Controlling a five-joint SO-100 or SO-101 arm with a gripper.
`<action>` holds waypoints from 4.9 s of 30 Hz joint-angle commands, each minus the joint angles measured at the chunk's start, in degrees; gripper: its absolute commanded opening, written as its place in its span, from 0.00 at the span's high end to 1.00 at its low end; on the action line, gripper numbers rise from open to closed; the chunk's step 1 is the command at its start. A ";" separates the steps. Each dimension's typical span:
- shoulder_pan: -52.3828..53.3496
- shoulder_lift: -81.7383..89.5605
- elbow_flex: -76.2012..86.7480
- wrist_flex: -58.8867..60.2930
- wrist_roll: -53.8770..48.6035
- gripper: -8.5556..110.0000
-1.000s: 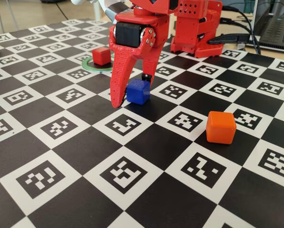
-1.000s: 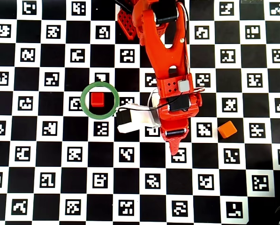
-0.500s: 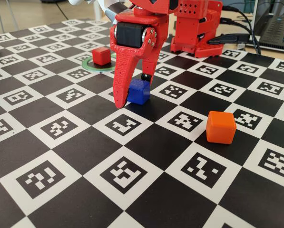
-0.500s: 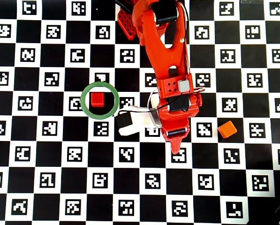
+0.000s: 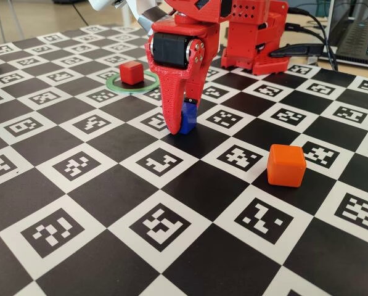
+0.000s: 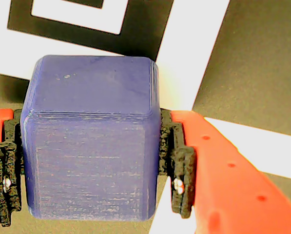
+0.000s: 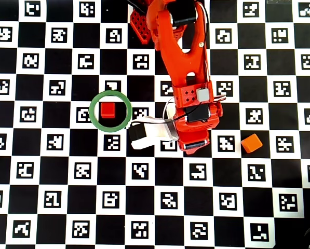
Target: Grab the red cube then put it in the green circle then put the blue cube on top and finally the orange cube on top
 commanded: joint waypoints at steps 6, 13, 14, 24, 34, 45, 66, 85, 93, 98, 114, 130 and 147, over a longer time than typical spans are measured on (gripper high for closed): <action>0.09 8.70 -6.42 10.02 2.72 0.90; 1.67 11.69 -21.45 26.37 2.90 0.90; 2.29 12.04 -23.47 28.30 2.55 0.90; 14.68 13.89 -38.23 43.15 -3.60 0.90; 30.94 16.08 -35.95 45.18 -15.73 0.90; 47.55 17.23 -32.08 44.38 -28.92 0.90; 46.85 23.82 -11.69 31.38 -26.72 0.90; 41.92 28.39 1.93 18.90 -24.70 0.90; 42.19 28.83 6.94 12.39 -29.27 0.90; 42.19 28.92 7.91 10.90 -31.20 0.90; 43.24 28.56 11.07 8.70 -34.45 0.90; 44.47 27.69 13.18 5.71 -34.45 0.90; 44.91 26.10 14.68 3.60 -34.10 0.90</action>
